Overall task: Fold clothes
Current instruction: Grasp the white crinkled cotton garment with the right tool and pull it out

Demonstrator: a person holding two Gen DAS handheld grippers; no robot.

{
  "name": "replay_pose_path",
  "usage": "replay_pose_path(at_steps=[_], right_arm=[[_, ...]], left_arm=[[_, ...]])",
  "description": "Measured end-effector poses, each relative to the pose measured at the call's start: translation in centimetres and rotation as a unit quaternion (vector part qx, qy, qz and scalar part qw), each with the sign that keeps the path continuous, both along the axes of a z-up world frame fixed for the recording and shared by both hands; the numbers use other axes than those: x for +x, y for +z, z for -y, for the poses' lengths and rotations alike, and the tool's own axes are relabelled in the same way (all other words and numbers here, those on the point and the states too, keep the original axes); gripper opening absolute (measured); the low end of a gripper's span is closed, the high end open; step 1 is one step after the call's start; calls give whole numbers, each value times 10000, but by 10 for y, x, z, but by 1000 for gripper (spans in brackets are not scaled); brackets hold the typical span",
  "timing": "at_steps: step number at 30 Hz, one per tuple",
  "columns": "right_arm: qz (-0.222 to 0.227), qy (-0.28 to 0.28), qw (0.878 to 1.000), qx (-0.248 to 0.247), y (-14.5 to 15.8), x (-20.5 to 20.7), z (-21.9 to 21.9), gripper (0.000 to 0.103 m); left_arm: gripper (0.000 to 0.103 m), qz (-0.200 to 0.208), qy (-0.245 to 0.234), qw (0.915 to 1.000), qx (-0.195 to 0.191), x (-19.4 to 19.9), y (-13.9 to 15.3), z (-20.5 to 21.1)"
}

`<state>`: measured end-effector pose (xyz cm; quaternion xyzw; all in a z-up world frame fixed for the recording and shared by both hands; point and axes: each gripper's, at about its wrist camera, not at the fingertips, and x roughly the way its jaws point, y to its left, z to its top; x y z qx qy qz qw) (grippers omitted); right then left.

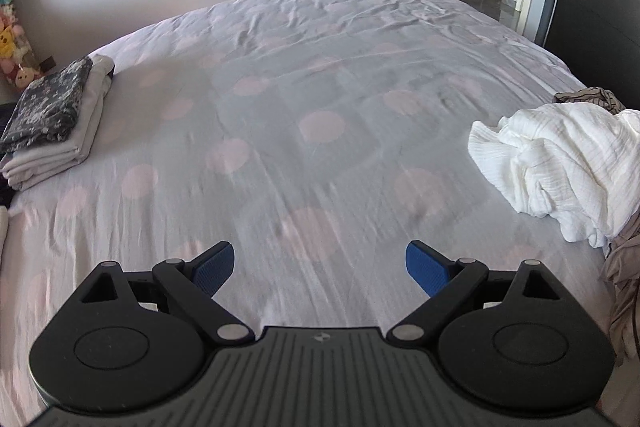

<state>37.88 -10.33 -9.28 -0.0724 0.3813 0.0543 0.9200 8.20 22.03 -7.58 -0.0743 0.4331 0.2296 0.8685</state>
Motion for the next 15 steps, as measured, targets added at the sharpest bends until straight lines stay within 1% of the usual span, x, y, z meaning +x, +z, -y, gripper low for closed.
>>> replay_pose_path(at_steps=[4,8,10,12,15], right_arm=[[494,404,9979,99,40,-27,-32,12],[1041,934,9900,195,85,-61,-75,11],[1279,1293,9830,252,110,-82,-102,11],[1423,1737,9738,357,135,-104,-133,11],[1662,2449,9537,527,168,-143,-186,11]], left_arm=[[103,76,270,9996,7,-23,0,-21],[103,232,464,9986,-37,-48,5,-41],[103,322,573,9978,-61,-61,9,-53],[103,413,696,9967,-52,-74,14,-66],[103,582,961,9937,-36,-94,24,-88]])
